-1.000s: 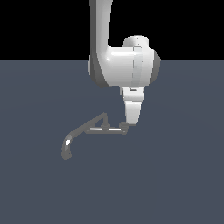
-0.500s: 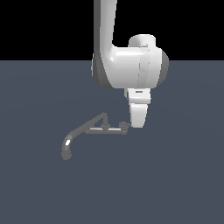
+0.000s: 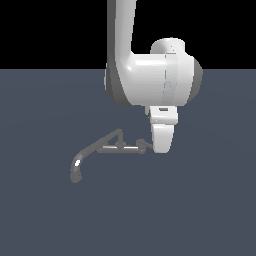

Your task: Turn on the faucet by rotating a designated handle.

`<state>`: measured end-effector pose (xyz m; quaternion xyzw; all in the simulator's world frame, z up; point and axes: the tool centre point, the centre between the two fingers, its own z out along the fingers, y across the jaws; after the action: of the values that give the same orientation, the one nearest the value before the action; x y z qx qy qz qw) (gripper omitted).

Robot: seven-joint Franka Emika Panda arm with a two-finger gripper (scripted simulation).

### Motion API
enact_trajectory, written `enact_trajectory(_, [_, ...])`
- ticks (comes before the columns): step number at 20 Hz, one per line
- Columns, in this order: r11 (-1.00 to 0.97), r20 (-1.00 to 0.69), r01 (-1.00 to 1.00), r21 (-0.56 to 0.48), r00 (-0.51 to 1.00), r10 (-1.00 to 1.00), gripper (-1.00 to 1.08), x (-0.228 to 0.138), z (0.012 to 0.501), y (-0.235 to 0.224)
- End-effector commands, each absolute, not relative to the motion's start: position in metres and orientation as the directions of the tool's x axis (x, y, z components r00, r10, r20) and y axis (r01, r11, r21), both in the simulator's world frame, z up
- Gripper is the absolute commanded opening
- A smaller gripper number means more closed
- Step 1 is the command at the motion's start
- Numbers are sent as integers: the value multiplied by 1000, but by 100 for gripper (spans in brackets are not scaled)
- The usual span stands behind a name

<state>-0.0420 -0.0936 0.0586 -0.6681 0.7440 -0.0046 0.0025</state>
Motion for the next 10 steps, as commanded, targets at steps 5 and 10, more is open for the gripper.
enact_trajectory(5, [96, -1, -995, -11, -96, -995, -100, -51, 60, -76])
enact_trajectory(10, [94, 0, -996, -3, -94, -996, -100, -67, 60, -61])
